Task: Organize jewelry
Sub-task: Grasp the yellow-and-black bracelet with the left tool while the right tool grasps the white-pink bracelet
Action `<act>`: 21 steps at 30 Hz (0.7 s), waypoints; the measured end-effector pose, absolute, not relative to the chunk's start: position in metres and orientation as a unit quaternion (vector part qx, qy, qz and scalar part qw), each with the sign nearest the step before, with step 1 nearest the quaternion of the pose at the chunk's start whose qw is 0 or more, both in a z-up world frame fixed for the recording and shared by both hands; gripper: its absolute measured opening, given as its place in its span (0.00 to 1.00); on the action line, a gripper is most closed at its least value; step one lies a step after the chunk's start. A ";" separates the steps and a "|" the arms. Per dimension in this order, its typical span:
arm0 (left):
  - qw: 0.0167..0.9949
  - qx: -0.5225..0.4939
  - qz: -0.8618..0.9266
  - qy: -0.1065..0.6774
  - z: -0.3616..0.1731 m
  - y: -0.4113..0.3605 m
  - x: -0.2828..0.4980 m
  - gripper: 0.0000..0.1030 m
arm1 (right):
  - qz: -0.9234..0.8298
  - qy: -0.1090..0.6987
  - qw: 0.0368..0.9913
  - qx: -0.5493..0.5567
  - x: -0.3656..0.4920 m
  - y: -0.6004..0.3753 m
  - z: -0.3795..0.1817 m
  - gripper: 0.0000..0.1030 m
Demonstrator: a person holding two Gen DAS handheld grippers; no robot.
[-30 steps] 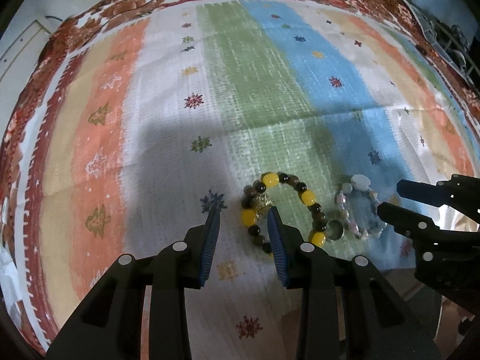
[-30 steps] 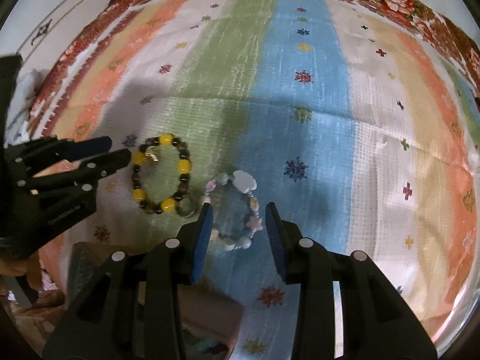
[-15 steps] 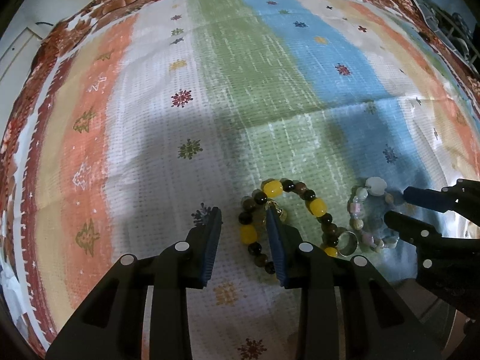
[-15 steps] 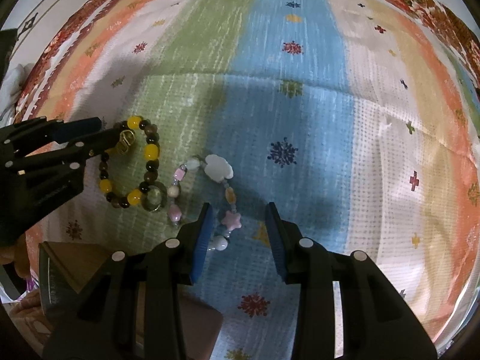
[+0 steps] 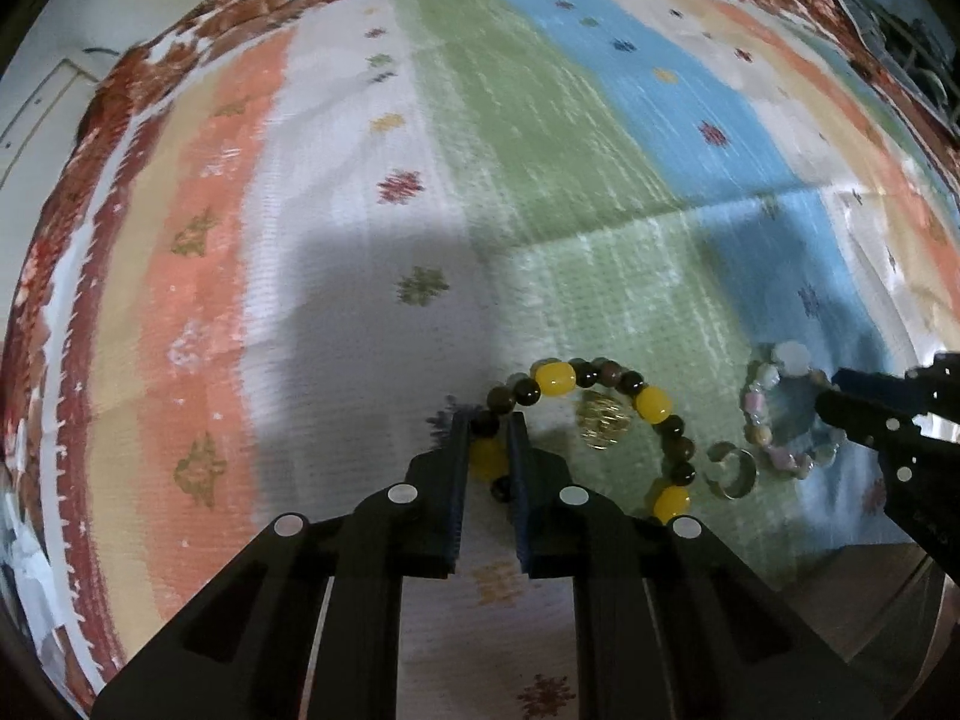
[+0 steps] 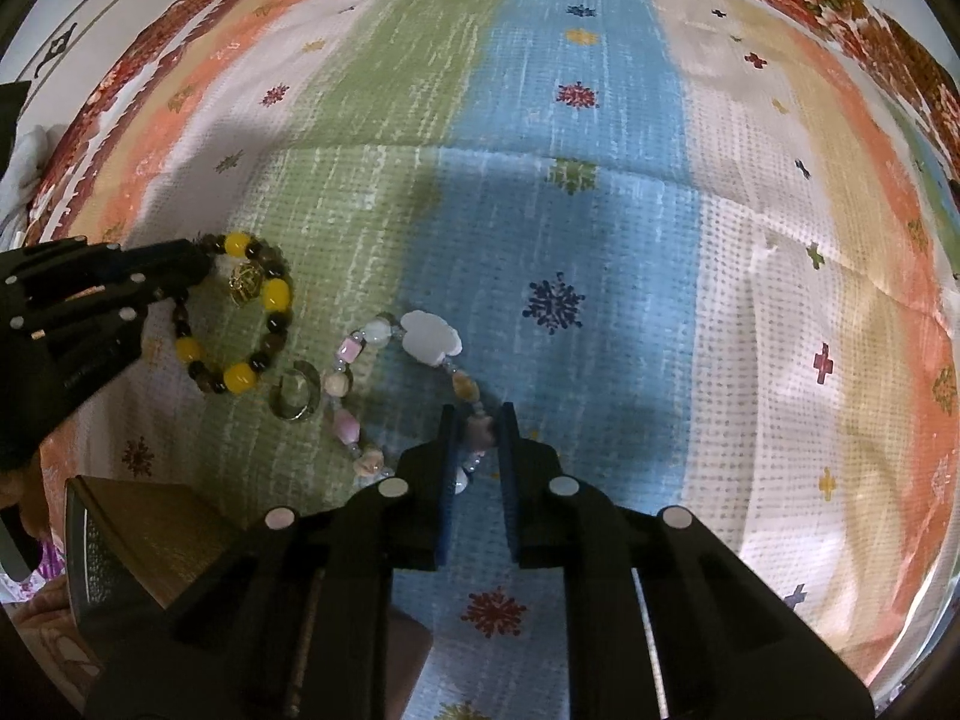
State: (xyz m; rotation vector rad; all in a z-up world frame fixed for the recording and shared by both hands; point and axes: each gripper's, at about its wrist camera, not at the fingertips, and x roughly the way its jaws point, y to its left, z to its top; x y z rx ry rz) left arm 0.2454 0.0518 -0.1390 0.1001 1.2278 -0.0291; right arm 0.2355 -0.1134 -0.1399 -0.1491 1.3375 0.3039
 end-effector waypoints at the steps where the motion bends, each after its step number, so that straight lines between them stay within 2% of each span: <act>1: 0.818 0.043 -0.010 0.573 -0.137 0.055 0.245 0.12 | 0.140 0.615 0.773 -0.069 0.235 -0.114 -0.138 0.13; 21: 0.849 0.018 -0.029 0.528 -0.086 0.059 0.233 0.12 | 0.165 0.570 0.802 -0.069 0.228 -0.102 -0.088 0.10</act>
